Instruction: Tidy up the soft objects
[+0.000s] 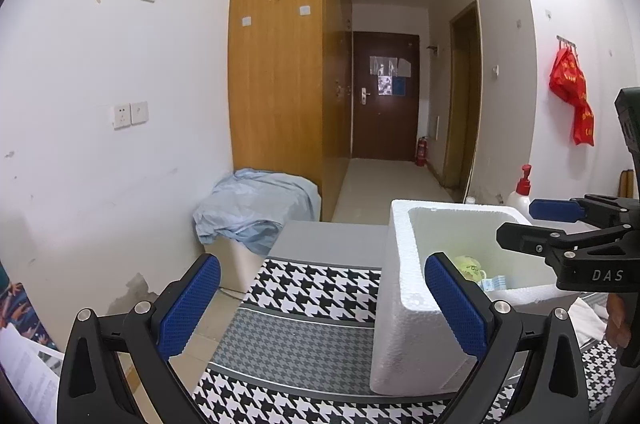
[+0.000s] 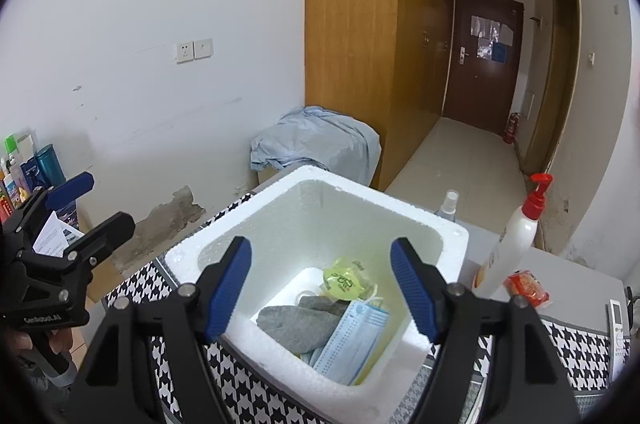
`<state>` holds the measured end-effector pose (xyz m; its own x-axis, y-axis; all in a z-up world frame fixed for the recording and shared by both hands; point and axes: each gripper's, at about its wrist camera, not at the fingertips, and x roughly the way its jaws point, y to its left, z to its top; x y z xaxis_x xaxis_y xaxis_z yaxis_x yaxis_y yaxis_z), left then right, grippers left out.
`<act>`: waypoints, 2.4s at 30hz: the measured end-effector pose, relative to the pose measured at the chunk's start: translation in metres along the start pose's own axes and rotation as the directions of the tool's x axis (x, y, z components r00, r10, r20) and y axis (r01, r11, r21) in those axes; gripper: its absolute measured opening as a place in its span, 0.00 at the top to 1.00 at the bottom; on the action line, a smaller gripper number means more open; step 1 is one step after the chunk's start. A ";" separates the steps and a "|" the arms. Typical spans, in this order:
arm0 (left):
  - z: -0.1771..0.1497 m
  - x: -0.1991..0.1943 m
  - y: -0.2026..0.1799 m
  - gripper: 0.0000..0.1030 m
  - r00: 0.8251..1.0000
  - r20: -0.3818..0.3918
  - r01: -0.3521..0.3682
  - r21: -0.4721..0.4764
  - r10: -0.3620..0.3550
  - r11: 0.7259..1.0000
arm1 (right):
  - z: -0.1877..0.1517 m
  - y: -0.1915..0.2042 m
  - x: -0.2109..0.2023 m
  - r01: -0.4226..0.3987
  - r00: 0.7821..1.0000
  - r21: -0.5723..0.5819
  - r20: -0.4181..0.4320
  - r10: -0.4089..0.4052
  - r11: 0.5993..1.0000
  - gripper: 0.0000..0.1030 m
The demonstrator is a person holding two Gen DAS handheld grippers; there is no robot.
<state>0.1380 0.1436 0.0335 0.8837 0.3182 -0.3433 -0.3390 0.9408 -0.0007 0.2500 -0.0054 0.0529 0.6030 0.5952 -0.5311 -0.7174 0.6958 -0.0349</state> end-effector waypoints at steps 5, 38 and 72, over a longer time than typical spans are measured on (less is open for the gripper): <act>0.001 -0.003 0.000 0.01 1.000 0.005 0.001 -0.008 -0.001 1.000 | -0.002 -0.001 -0.007 0.006 1.000 0.002 0.013 -0.006 1.000 0.26; 0.011 -0.046 -0.069 0.01 0.990 0.065 0.123 0.048 -0.126 0.991 | -0.032 -0.028 -0.105 0.103 0.986 0.038 0.129 -0.107 0.994 0.18; 0.016 -0.061 -0.184 0.01 0.917 0.051 0.382 0.169 -0.395 0.908 | -0.093 -0.101 -0.201 0.324 0.922 0.220 0.143 -0.359 0.920 0.02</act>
<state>0.1515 -0.0466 0.0692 0.9608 -0.0743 -0.2672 0.0844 0.9961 0.0265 0.1692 -0.2327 0.0840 0.8639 0.3563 -0.3561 -0.3876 0.9217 -0.0181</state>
